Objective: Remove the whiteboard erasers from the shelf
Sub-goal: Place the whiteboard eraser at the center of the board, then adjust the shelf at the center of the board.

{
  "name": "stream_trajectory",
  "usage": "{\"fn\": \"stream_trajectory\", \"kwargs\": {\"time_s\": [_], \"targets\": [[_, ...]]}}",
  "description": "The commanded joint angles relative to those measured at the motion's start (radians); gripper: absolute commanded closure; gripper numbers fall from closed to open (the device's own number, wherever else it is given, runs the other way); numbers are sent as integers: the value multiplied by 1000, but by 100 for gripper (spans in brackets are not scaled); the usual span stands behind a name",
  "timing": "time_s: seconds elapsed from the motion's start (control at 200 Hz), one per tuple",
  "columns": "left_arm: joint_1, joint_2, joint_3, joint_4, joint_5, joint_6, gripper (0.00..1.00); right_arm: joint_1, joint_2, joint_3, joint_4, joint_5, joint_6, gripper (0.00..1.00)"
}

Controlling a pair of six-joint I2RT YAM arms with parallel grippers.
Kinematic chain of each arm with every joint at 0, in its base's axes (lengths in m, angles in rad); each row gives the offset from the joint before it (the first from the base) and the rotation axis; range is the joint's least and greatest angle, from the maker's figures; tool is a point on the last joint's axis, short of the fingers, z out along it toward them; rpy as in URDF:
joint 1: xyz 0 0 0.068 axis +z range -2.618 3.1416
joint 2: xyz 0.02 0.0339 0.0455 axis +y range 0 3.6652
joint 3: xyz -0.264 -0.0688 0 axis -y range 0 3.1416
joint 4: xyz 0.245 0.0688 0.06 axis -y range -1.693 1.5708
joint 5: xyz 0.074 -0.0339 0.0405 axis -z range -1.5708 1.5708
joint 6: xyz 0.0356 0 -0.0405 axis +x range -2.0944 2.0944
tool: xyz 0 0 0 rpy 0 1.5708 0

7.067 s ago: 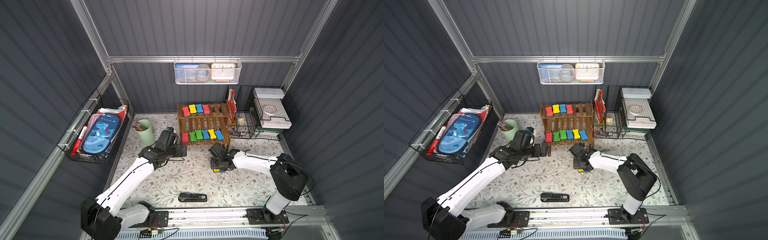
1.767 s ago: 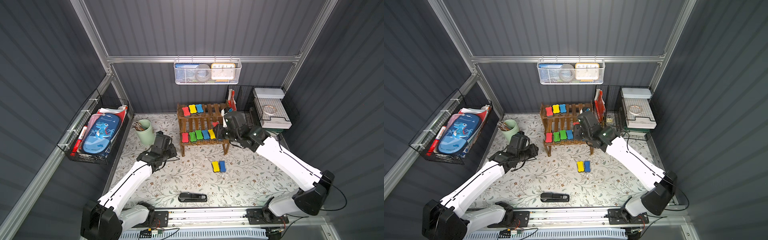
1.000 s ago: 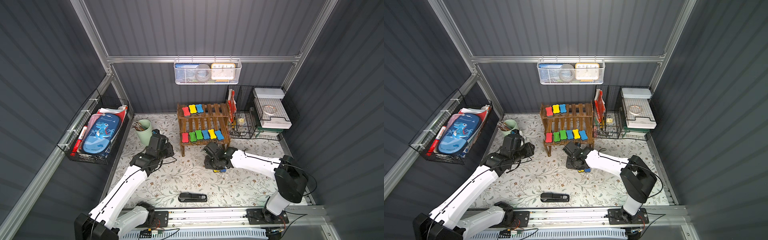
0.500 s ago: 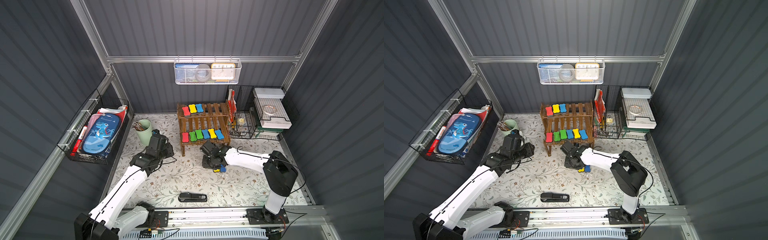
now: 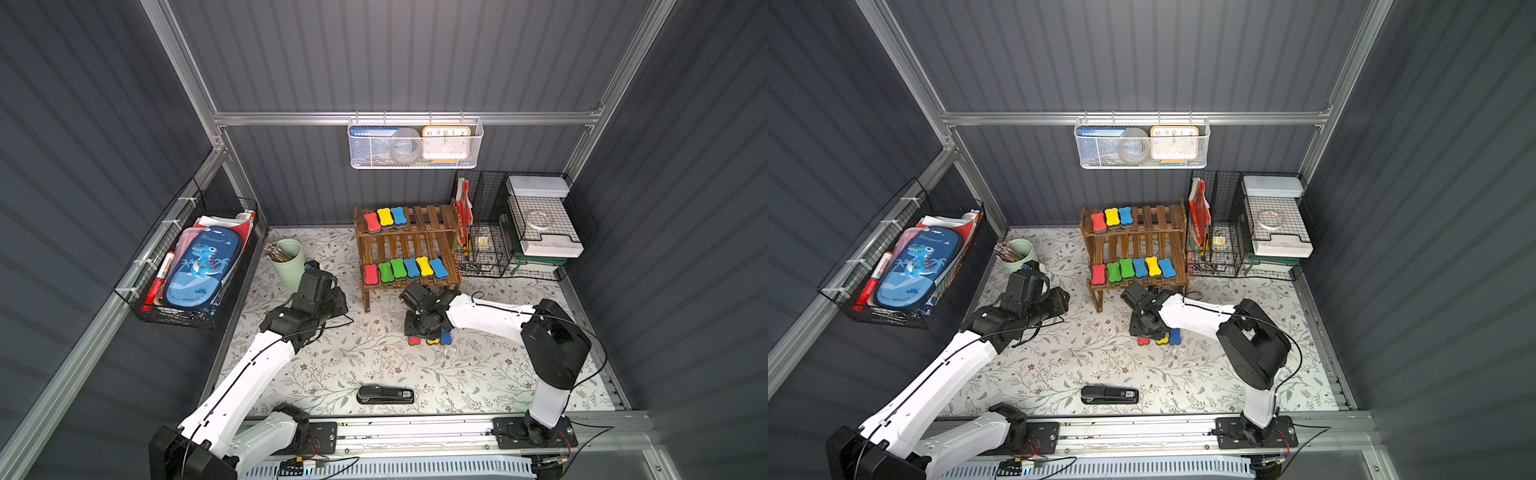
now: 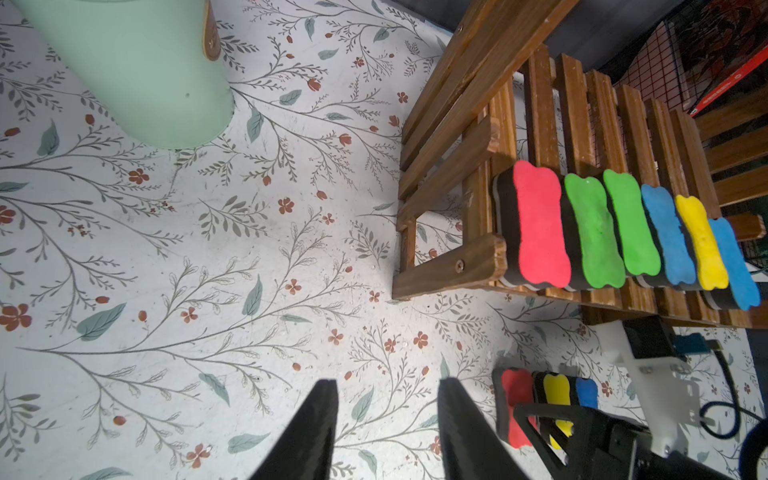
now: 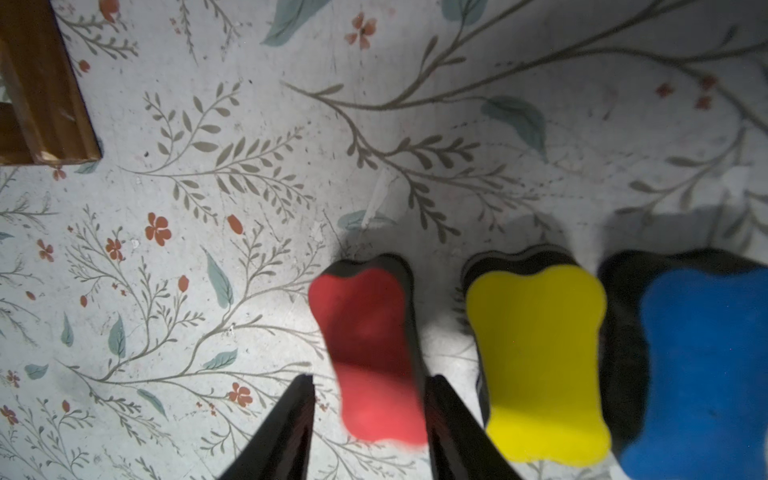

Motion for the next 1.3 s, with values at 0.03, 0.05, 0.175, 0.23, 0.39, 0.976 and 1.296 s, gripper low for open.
{"fn": "stream_trajectory", "kwargs": {"time_s": [0.03,0.05,0.175,0.23,0.39,0.976,1.296], "targets": [[6,3,-42,22,52,0,55,-7,-18,18,-19,8,-5,50],[6,3,-49,28,56,-1,55,-6,-20,17,-17,7,-7,50],[6,20,-81,69,76,-12,55,-5,-41,13,-14,13,-13,48],[5,33,-94,91,84,-7,56,-6,-52,5,-9,19,-15,48],[5,76,-132,192,151,-49,61,-3,-142,-34,42,38,-55,52],[4,249,-224,544,230,-221,62,-1,-600,-196,145,363,-253,56],[13,345,-176,601,202,-232,53,-44,-673,-197,125,375,-248,56]]}}
